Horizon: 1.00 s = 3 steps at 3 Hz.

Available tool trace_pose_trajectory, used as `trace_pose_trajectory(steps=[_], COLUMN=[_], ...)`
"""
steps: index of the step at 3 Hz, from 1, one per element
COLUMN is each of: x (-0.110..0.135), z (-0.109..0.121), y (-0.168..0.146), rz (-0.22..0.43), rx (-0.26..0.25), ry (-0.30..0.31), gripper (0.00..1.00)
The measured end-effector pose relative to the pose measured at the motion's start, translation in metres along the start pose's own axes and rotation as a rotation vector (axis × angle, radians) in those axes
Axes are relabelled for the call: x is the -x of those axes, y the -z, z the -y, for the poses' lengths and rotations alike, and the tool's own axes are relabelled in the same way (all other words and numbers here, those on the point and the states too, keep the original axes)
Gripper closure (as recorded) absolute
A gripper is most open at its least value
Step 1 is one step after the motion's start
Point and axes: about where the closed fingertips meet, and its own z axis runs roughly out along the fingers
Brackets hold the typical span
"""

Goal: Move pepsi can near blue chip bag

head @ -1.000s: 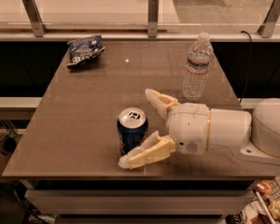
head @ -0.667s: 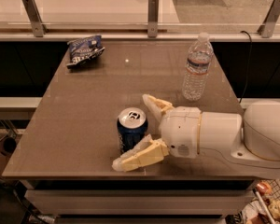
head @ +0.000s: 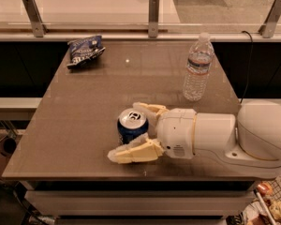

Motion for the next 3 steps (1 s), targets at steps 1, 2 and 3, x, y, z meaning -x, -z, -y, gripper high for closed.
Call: trace_pose_trajectory(steps=[1, 2, 3], x=[0.0020, 0.0038, 0.0057], z=[-0.0018, -0.0035, -0.0054], y=[-0.0012, -0.0022, -0.0034], rz=[-0.002, -0.004, -0.005], rx=[0.002, 0.004, 0.006], ry=[0.005, 0.011, 0.016], gripper=[0.43, 0.66, 0.89])
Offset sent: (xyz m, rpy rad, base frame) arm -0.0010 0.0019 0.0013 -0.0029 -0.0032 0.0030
